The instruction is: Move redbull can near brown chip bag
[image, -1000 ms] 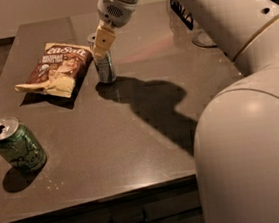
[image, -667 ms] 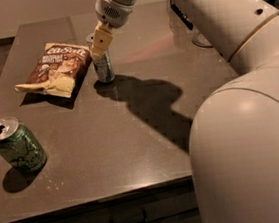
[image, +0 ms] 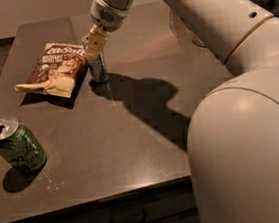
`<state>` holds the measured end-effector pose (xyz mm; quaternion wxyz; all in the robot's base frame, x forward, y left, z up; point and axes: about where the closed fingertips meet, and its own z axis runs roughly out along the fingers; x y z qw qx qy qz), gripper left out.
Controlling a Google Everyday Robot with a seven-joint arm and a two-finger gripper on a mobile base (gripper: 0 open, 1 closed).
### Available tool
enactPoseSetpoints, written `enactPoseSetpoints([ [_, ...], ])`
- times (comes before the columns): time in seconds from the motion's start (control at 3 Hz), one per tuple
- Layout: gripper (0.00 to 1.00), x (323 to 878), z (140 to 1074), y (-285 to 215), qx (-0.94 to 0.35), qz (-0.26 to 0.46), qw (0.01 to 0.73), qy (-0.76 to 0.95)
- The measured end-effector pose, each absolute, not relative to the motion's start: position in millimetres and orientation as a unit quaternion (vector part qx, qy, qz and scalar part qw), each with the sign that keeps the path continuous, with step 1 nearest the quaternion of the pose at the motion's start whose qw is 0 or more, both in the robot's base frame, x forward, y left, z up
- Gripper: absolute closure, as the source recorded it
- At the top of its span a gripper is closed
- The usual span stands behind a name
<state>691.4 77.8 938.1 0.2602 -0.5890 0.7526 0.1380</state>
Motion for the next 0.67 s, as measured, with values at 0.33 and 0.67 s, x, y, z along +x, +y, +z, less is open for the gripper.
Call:
enactPoseSetpoints([
  [0.33, 0.01, 692.0, 934.5, 80.1, -0.590, 0.139, 0.258, 0.752],
  [0.67, 0.00, 692.1, 933.6, 80.8, -0.590, 0.139, 0.257, 0.752],
])
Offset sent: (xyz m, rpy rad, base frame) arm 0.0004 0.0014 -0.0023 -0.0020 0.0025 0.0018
